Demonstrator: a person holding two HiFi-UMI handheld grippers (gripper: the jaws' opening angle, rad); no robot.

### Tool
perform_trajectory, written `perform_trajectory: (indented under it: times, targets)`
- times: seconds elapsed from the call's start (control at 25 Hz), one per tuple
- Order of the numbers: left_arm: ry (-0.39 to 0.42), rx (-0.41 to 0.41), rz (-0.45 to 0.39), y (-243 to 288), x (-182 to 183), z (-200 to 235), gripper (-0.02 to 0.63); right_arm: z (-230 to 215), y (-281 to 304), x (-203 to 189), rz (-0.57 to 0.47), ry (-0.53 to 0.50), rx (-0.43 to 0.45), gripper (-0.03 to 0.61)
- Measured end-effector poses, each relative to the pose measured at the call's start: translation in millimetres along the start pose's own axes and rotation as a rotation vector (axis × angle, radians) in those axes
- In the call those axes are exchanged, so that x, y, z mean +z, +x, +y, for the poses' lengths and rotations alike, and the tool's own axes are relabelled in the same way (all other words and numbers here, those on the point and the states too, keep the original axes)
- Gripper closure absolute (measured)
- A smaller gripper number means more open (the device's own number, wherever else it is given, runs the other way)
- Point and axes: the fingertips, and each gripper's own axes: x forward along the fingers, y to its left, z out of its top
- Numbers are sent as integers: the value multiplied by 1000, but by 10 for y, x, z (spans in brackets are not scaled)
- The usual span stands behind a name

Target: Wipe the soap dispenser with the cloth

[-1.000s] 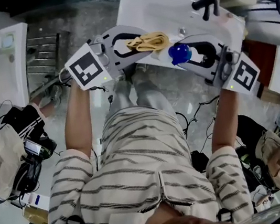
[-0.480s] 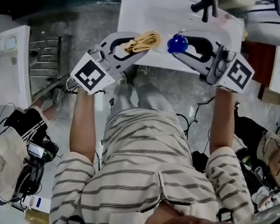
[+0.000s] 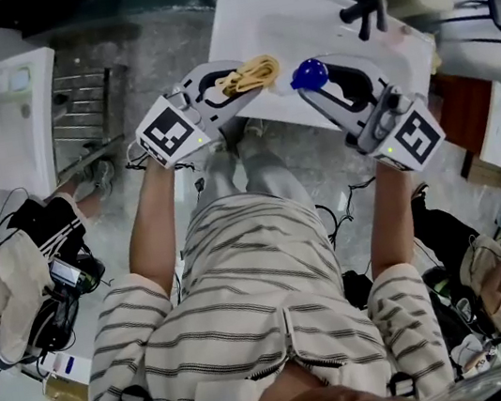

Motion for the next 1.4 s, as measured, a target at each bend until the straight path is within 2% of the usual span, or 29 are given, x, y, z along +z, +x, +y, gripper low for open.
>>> perform_trajectory:
  times: [0.12,0.24,0.36,0.52,0.76,1.0,1.4]
  targets:
    - [-14,62,9,18,-60,90,515,-67,-1,-64,6,-5,-44,459]
    - [-40,182,76,37,-151,202,514,-186,25,-85,8,-13,-139,459]
    - [-56,270,107,54,-189,232,514,-315,70,-117,25,-30,-246,459]
    - [-79,282,108,120,-244,145,514,-472,68,-179,17,-5,-348,459]
    - [-97,303,101,93,-282,95,514,-670,89,-274,4,17,-428,459]
    - [-134,402,94,-57,-292,219,514,-906,248,-391,10,10,-505,459]
    - [-116,482,76,-113,-290,384,514,-1488,682,-582,8,10,-511,459]
